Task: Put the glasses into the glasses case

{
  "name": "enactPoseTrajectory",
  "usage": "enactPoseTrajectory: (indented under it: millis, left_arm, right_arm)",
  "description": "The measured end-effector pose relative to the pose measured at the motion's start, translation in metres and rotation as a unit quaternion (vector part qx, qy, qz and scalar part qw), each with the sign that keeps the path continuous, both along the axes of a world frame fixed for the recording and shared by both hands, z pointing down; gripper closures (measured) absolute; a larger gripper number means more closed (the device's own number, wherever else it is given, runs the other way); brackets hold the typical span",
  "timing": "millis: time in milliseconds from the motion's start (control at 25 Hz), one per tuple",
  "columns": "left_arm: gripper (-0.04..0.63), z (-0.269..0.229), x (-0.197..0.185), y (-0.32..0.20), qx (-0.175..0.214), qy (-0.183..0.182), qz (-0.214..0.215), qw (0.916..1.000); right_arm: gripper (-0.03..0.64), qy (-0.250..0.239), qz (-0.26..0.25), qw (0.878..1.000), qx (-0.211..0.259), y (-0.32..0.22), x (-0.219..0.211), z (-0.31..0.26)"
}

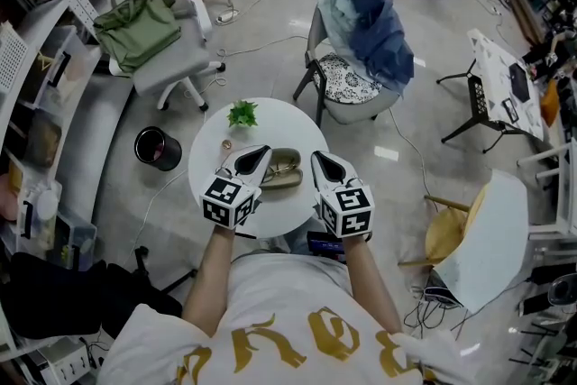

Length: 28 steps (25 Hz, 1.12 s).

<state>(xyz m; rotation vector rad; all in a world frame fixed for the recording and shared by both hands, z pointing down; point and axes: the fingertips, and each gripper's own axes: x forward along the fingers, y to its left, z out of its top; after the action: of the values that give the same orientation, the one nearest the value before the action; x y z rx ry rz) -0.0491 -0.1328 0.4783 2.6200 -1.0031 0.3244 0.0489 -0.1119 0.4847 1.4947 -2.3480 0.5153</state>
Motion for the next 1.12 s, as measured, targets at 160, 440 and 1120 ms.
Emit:
enactPoseTrajectory:
  millis: [160, 440, 1120]
  left_arm:
    - [0.595, 0.002, 0.002, 0.001, -0.003, -0.001, 0.001, 1.0]
    - [0.595, 0.005, 0.002, 0.001, -0.005, -0.001, 0.004, 1.0]
    - [0.595, 0.001, 0.005, -0.005, 0.001, 0.003, 0.013, 0.9999]
  right_arm:
    - [0.594, 0.006, 0.001, 1.0, -0.002, 0.001, 0.003, 0.003]
    - [0.594, 0.002, 0.0, 1.0, -0.002, -0.001, 0.002, 0.002]
    - [0.594, 0.006, 0.004, 1.0, 0.014, -0.005, 0.006, -0.012]
